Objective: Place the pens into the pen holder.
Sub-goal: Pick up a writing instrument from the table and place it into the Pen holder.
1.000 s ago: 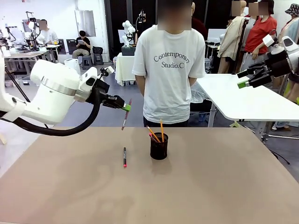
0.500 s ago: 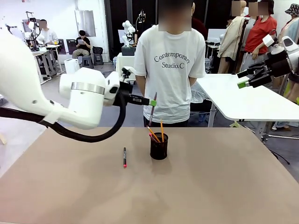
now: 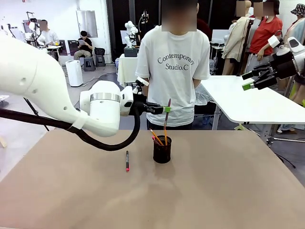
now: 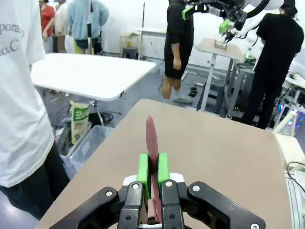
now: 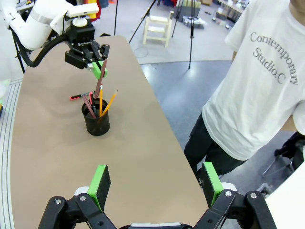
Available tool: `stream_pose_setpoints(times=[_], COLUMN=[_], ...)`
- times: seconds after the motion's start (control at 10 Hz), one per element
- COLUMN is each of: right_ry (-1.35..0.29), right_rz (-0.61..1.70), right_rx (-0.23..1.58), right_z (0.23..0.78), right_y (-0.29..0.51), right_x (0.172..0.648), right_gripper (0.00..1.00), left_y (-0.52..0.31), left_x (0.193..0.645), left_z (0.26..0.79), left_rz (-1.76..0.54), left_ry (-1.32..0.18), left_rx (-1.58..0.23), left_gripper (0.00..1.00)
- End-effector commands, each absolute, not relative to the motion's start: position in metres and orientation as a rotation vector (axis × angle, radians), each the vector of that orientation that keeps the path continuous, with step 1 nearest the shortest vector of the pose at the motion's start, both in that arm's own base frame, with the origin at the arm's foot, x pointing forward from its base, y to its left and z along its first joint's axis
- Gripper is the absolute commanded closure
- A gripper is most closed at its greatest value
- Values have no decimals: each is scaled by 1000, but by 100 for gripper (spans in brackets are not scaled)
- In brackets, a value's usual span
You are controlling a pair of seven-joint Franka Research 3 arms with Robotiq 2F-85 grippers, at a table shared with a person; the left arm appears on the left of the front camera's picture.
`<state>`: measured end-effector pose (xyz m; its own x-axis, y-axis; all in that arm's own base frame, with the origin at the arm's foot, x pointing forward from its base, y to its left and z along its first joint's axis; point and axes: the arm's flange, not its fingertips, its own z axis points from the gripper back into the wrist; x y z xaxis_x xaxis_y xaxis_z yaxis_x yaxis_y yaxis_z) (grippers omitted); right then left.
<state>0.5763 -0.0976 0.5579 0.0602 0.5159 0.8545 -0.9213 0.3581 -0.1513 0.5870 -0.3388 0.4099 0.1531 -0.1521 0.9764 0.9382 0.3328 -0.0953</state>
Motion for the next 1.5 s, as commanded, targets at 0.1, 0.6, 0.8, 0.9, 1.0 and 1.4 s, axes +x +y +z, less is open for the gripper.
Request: stream_pose_setpoints(times=[0.1, 0.6, 0.8, 0.9, 1.0, 1.4], right_ry=[-973, -973, -973, -973, -973, -973], right_rz=[1152, 1152, 1152, 1152, 1152, 1152], right_rx=[509, 509, 509, 509, 509, 509], right_z=[562, 562, 562, 562, 562, 562], right_y=[-95, -95, -95, -95, -95, -95], right_x=[577, 577, 577, 577, 577, 577], right_gripper=[0, 0, 0, 0, 0, 0], left_y=[-340, -326, -324, -323, -322, -316], left_x=[589, 577, 576, 576, 575, 571], left_z=[391, 362, 355, 357, 358, 363], left_rz=[-931, -909, -901, -903, -904, -907], left_ry=[-1146, -1100, -1079, -1081, -1083, -1101], left_rx=[-958, -958, -960, -959, -962, -959], left_gripper=[100, 100, 71, 51, 31, 0])
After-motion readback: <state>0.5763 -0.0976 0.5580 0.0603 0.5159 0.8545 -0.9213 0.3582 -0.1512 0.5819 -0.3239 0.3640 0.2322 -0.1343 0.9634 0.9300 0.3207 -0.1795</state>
